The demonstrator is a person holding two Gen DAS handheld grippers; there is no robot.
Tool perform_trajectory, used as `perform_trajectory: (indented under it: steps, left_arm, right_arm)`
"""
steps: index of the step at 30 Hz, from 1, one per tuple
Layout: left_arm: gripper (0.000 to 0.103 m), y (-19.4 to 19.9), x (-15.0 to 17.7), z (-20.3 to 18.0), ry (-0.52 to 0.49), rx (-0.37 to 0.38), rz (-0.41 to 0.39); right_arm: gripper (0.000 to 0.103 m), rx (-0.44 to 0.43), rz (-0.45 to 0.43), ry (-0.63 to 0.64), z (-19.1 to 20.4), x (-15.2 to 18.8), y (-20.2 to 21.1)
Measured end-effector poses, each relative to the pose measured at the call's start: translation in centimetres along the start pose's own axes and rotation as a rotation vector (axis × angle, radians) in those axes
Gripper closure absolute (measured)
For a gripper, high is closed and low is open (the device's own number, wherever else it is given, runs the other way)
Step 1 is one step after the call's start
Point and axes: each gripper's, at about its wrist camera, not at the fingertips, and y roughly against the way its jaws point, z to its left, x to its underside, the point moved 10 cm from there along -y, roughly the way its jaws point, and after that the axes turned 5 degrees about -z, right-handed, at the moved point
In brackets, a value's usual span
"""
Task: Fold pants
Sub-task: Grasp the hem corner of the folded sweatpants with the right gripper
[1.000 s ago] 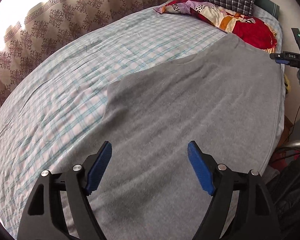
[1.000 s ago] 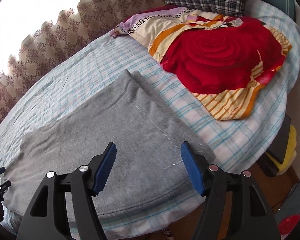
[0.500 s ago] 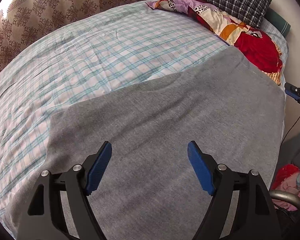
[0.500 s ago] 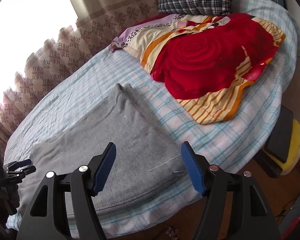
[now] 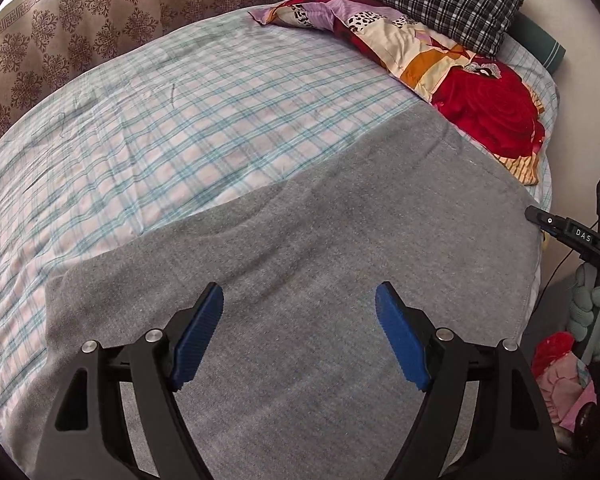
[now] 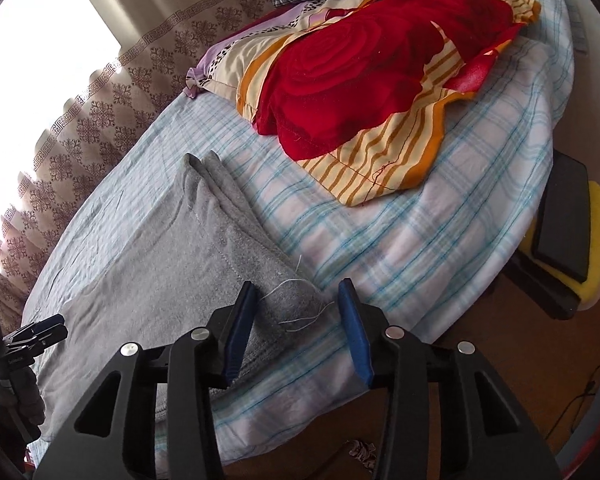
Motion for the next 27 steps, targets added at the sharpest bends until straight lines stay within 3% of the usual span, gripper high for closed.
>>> perform_trajectory:
  steps: [8,12,17,21,27]
  left_arm:
    - [0.023,-1.0,-0.5,-2.5,-0.012,0.041,0.016]
    - [0.023,-1.0,-0.9,-3.1,-0.017,0.051,0.014]
    - [0.023,-0.9,-1.3,-3.4,-0.009,0.057,0.009]
    - [0.023,-1.2,-1.2,-3.5,0.0,0.059,0.023]
    - [0.023,-1.3,-1.5,-3.6,0.034,0.089,0.033]
  right_arm:
    - [0.067,-0.038,-0.007,-0.01,0.9,-0.3,0.0]
    - [0.065,0.038,-0.051,0.014,0.2,-1.7,-0.2]
    - [0.065,0.003,-0.013,-0.028,0.6,-0.8,-1.6]
    - [0.076,-0.048,0.003,-0.025,1.7,-0.7,-1.3]
    - [0.078,-0.107,-0.065,0.069,5.1,-2.5,1.5]
